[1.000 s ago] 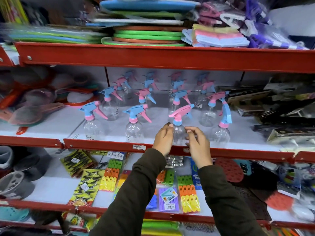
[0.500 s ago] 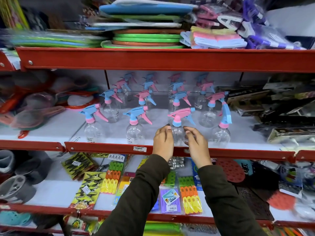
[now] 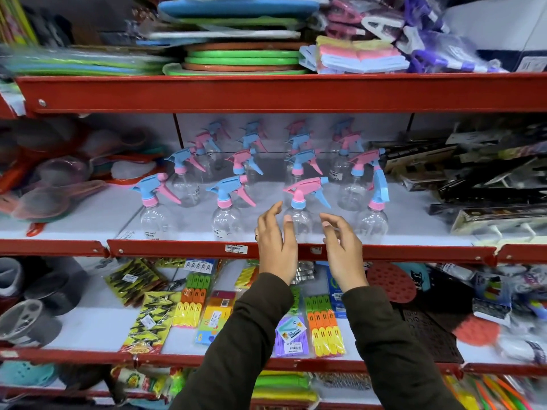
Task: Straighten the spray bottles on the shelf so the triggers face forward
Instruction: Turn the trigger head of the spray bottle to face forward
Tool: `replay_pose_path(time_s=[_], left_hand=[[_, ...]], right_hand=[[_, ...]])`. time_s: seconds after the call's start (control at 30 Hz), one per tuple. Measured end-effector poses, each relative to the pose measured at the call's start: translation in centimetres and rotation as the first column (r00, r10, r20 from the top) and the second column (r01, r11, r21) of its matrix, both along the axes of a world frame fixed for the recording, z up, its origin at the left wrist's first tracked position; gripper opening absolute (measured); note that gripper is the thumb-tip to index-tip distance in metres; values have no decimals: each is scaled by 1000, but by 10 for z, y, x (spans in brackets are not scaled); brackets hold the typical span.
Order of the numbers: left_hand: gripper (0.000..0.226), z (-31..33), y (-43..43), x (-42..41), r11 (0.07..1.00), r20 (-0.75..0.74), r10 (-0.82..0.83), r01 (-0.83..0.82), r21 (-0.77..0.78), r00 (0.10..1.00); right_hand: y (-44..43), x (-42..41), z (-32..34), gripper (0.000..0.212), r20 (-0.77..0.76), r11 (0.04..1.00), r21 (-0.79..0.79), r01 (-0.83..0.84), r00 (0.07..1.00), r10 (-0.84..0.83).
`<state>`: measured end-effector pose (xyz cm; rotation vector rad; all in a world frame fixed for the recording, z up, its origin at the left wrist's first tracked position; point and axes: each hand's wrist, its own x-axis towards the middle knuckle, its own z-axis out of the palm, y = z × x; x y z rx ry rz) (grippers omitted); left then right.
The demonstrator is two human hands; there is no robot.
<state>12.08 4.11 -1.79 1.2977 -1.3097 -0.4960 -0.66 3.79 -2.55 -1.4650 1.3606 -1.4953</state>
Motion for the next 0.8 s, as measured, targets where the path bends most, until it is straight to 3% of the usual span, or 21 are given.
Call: replay_pose_path(time_s=[0.13,0.27,0.4,0.57,0.8], left_hand=[[31,5,16,-24,990,-17,-1,-2,-141,1000],[38,4,25,-66,982,-53,-140,132,-136,989],[45,8,20,-105,962,-48,-270,271,18,962],[48,13,3,-135,940,21,-268,256,227,963],[51,19,-13,-143,917,27,-272,251,310,962]], right_hand=[[14,-17,-6,24,40,988,-100,114,993,-110],[19,-48,-3,15,79,958,-159,240,970,-230],[6,-87,3,19,93,952,-102,288,956,-279],[-20,-114,14,36,-10,989,77,127,992,-126],[-18,-121,13,37,-59,991,90,98,994,-93]])
